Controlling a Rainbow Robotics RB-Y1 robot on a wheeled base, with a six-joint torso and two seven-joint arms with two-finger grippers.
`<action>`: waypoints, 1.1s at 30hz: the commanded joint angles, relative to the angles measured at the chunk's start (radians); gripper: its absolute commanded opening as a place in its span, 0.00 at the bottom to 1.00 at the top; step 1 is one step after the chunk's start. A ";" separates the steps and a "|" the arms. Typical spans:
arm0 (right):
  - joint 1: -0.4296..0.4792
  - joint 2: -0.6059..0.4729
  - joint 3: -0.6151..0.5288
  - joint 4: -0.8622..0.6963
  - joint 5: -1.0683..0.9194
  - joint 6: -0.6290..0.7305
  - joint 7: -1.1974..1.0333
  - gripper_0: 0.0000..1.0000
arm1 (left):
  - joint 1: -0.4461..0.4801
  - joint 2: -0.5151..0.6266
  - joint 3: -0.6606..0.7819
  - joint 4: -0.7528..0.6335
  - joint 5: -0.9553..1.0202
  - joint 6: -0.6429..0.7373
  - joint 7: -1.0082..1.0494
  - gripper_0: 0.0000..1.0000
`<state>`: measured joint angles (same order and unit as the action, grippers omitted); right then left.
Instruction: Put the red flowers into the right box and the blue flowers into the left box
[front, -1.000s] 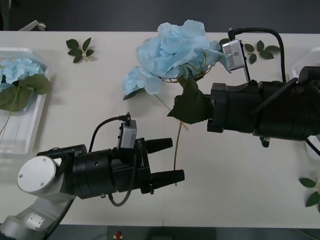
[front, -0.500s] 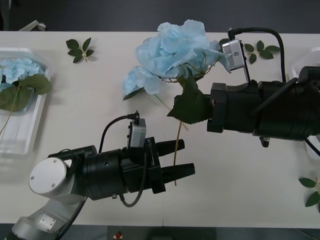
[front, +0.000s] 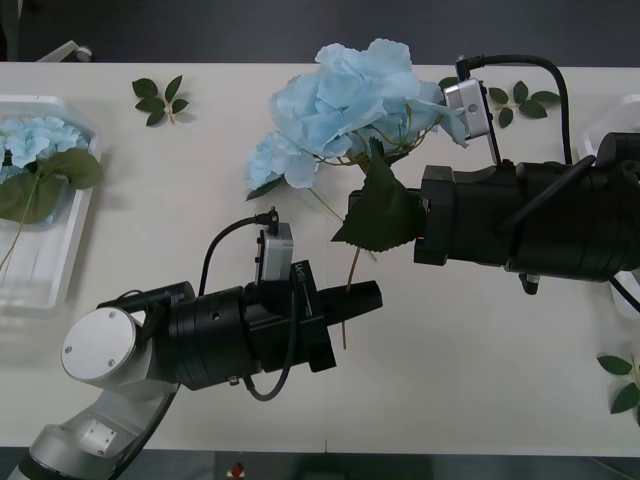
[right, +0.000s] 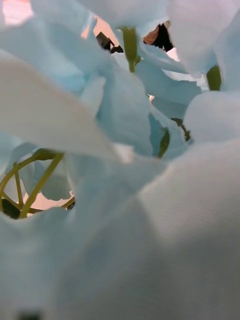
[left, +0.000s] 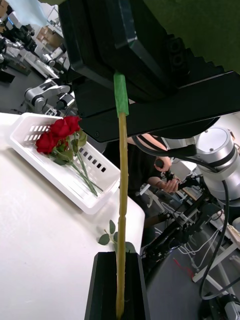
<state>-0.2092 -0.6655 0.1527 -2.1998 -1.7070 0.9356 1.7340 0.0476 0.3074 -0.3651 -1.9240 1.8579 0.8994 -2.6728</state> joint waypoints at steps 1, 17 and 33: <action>-0.010 0.009 0.008 -0.028 -0.016 -0.005 0.050 0.00 | -0.029 0.007 -0.017 -0.017 0.012 -0.023 -0.009 0.00; -0.010 0.004 0.007 -0.028 -0.025 -0.006 0.012 1.00 | -0.129 0.305 0.126 -0.017 0.115 0.023 0.290 0.00; -0.001 -0.082 -0.061 -0.017 -0.040 -0.001 0.007 1.00 | -0.198 0.475 0.565 0.080 -0.267 0.348 0.692 0.00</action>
<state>-0.2091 -0.6860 0.1180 -2.1997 -1.7246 0.9327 1.7338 -0.0998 0.7464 0.1692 -1.8669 1.6297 1.2091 -2.0369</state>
